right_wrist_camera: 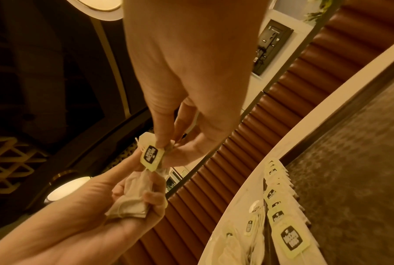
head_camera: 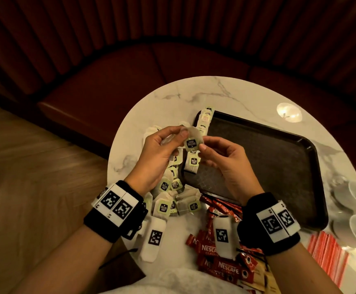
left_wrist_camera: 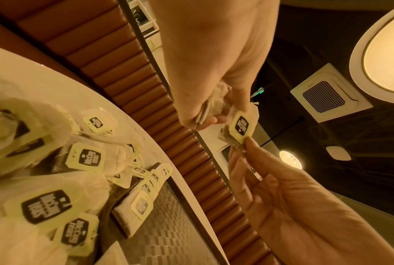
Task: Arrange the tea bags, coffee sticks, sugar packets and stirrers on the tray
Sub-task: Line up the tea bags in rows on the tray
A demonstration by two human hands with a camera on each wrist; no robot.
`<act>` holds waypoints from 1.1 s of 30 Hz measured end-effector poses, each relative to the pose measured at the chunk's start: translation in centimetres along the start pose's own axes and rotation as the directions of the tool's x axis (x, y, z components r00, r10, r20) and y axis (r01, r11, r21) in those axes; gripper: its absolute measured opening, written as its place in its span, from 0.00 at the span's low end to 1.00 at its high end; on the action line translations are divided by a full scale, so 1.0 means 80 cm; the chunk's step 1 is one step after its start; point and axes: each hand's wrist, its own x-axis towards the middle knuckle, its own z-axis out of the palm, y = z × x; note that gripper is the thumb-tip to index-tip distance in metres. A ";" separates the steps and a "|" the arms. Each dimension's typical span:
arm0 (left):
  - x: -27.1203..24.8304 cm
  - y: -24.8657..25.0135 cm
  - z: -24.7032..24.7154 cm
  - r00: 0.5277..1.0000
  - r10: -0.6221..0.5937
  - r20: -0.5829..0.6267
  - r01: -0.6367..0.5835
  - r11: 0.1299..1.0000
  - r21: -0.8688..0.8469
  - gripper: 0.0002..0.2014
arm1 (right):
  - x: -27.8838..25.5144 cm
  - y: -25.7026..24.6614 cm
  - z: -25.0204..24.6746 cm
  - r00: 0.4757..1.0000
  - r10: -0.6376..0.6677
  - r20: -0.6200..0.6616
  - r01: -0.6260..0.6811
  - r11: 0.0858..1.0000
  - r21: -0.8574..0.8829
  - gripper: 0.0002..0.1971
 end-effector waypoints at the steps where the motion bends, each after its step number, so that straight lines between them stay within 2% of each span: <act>1: 0.000 -0.001 0.001 1.000 -0.003 -0.003 0.003 1.000 0.006 0.04 | 0.001 0.000 -0.001 1.000 -0.005 -0.003 0.005 0.999 -0.039 0.10; 5: 0.001 -0.003 0.002 1.000 0.002 0.005 -0.002 0.999 0.036 0.10 | 0.003 0.004 -0.005 1.000 -0.004 -0.012 0.004 0.997 -0.073 0.11; 8: 0.001 -0.002 0.001 1.000 -0.026 0.010 0.026 0.999 0.019 0.12 | 0.005 0.009 -0.008 0.999 0.034 -0.025 -0.035 0.999 -0.002 0.10; 12: 0.002 -0.007 -0.005 0.994 -0.110 0.013 0.110 0.993 0.035 0.15 | 0.007 0.016 -0.011 0.992 0.121 -0.024 -0.114 0.972 0.205 0.09; 15: 0.000 -0.011 -0.007 0.992 -0.129 0.003 0.129 0.990 0.055 0.14 | 0.009 0.028 -0.017 0.978 0.194 -0.071 -0.175 0.960 0.218 0.07; 18: -0.003 -0.011 -0.012 0.990 -0.143 0.011 0.142 0.989 0.051 0.15 | 0.013 0.050 -0.029 0.932 0.332 -0.145 -0.303 0.934 0.188 0.05; 21: -0.008 -0.011 -0.021 0.982 -0.185 0.026 0.184 0.982 0.042 0.17 | 0.013 0.072 -0.040 0.888 0.420 -0.188 -0.418 0.907 0.055 0.05; 24: -0.013 -0.016 -0.028 0.977 -0.215 0.013 0.214 0.976 0.044 0.19 | 0.016 0.087 -0.038 0.870 0.435 -0.232 -0.471 0.873 -0.126 0.08; 27: -0.015 -0.020 -0.029 0.975 -0.224 0.004 0.224 0.974 0.036 0.19 | 0.021 0.099 -0.029 0.868 0.421 -0.265 -0.481 0.844 -0.238 0.08; 33: -0.013 -0.017 -0.025 0.974 -0.228 0.003 0.228 0.973 -0.025 0.19 | 0.026 0.097 -0.024 0.895 0.377 -0.240 -0.447 0.745 -0.495 0.10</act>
